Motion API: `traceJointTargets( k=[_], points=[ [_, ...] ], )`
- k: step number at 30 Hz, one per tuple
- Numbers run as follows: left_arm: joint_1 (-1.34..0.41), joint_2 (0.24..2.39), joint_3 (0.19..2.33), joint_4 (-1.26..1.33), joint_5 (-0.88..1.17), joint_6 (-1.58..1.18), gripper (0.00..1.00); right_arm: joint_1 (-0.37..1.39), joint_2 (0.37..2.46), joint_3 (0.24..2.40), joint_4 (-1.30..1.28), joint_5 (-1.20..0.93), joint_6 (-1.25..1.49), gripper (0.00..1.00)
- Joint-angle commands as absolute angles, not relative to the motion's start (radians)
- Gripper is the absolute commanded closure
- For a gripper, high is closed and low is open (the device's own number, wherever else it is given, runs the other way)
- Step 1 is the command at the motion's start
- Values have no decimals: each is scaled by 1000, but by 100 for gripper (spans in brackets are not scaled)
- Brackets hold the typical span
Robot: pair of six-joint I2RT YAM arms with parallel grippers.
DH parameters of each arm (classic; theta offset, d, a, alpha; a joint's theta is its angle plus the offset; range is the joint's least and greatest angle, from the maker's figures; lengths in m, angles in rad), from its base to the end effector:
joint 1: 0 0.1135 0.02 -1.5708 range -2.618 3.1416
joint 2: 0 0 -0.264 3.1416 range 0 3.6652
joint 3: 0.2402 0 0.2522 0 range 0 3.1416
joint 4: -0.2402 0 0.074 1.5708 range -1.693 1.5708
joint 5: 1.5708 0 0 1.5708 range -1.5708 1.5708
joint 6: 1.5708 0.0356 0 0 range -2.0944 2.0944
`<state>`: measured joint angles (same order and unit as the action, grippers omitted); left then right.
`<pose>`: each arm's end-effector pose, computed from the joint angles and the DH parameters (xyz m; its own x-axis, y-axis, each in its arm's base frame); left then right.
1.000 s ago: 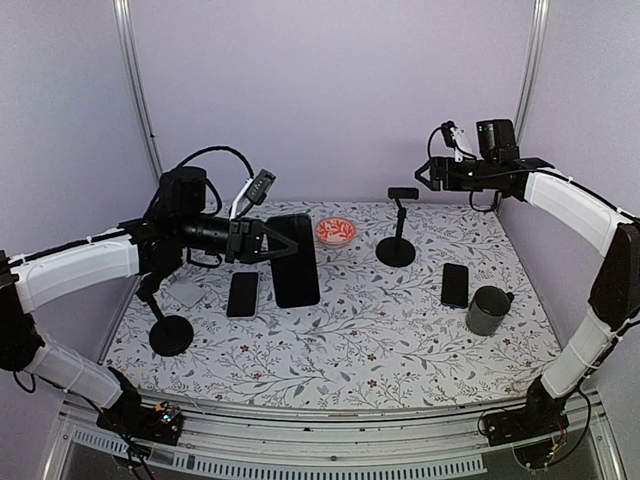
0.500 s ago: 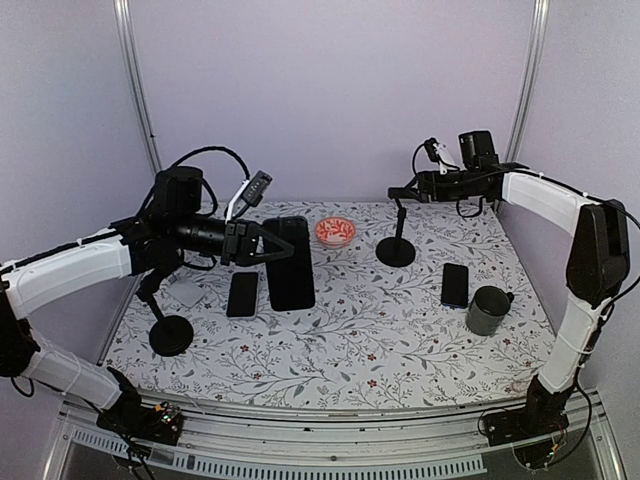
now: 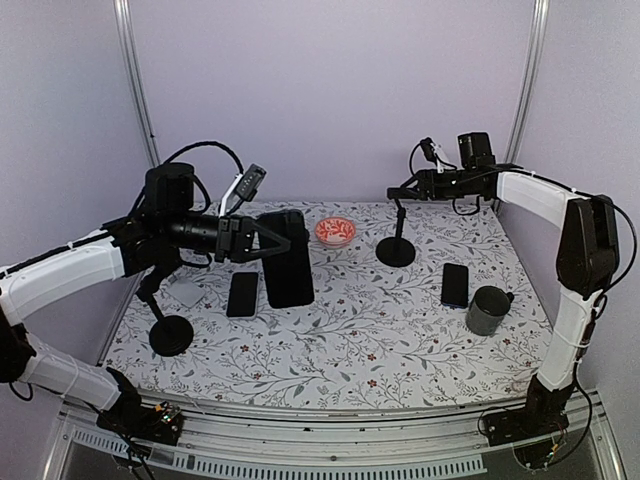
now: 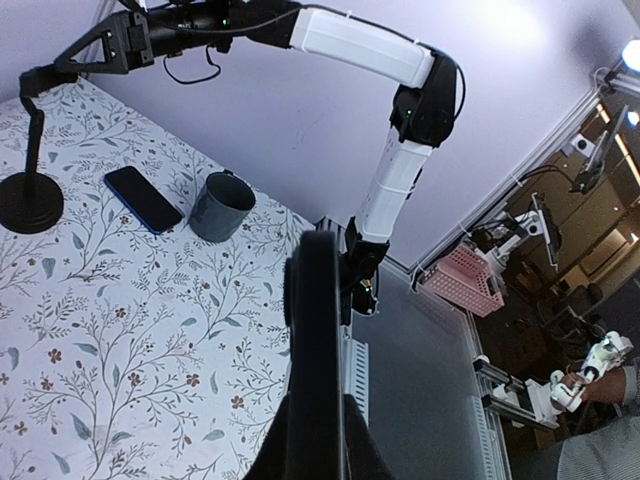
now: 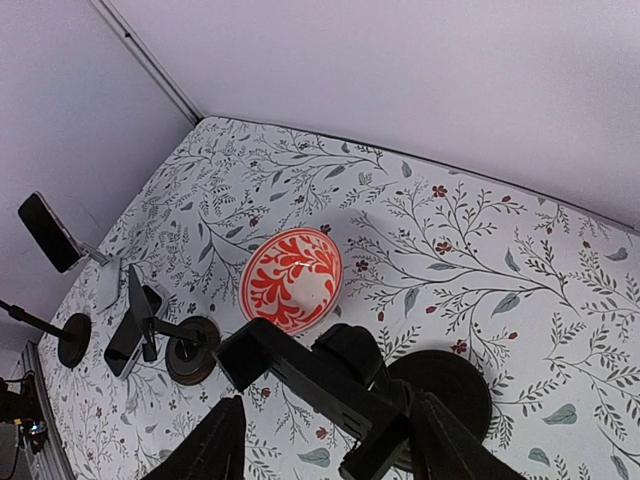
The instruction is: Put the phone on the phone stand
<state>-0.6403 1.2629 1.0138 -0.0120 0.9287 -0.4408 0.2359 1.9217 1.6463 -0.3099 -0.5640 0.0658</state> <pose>0.2109 -0.1927 0.3382 -0.6046 0.1318 -0.7856 0.7964 0.0821 -0.5992 0.4327 0.1236 0.2950 -0.5775 -0.0816 -0.8123 -0.5941 0.7245 0.3495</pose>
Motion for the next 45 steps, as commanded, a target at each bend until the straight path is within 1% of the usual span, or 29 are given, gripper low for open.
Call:
traceJointTargets(
  k=[1, 8, 20, 28, 32, 34, 36, 37, 38, 45],
  points=[
    [-652, 1231, 997, 68, 934, -466, 100, 235, 1887, 1637, -290, -641, 76, 46],
    [-653, 1242, 1000, 72, 936, -471, 100, 235, 1869, 1614, -297, -647, 82, 52],
    [-655, 1226, 991, 46, 936, -459, 100, 235, 1834, 1557, -327, -618, 75, 52],
    [-661, 1226, 991, 45, 935, -459, 100, 232, 1832, 1552, -332, -596, 54, 58],
    [-665, 1224, 994, 39, 934, -458, 100, 233, 1845, 1564, -334, -605, 62, 63],
    [-666, 1223, 996, 35, 933, -457, 100, 233, 1845, 1562, -337, -614, 67, 68],
    [-666, 1219, 993, 34, 931, -456, 100, 233, 1839, 1554, -337, -623, 67, 79],
    [-667, 1218, 993, 36, 932, -455, 100, 233, 1835, 1548, -336, -625, 65, 87],
    [-667, 1219, 992, 34, 934, -454, 100, 233, 1829, 1542, -333, -625, 64, 91],
    [-665, 1224, 1026, 44, 997, -416, 98, 240, 1764, 1501, -320, -650, 73, 94]
  ],
)
